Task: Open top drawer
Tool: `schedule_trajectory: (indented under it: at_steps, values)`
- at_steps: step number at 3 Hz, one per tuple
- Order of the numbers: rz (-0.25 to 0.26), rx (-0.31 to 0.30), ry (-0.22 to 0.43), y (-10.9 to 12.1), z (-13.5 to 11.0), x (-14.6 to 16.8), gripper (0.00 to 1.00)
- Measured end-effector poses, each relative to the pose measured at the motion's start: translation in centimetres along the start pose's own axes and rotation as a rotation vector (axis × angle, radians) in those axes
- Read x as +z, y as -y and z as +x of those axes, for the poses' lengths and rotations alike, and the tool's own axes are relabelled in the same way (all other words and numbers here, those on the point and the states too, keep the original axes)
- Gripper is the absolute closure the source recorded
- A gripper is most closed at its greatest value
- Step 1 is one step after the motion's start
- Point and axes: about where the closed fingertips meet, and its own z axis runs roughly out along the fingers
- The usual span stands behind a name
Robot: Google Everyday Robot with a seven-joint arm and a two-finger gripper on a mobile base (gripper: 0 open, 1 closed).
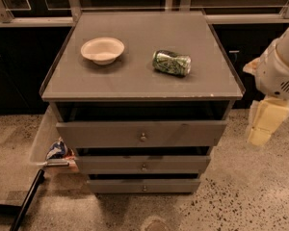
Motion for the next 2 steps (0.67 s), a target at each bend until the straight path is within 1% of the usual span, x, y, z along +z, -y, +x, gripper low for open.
schedule_trajectory:
  at_steps: [1,2]
  values:
    - [0.002,-0.044,-0.001,-1.1,1.1,3.4,0.00]
    - [0.006,-0.128,0.034,-1.9,1.4,6.7,0.00]
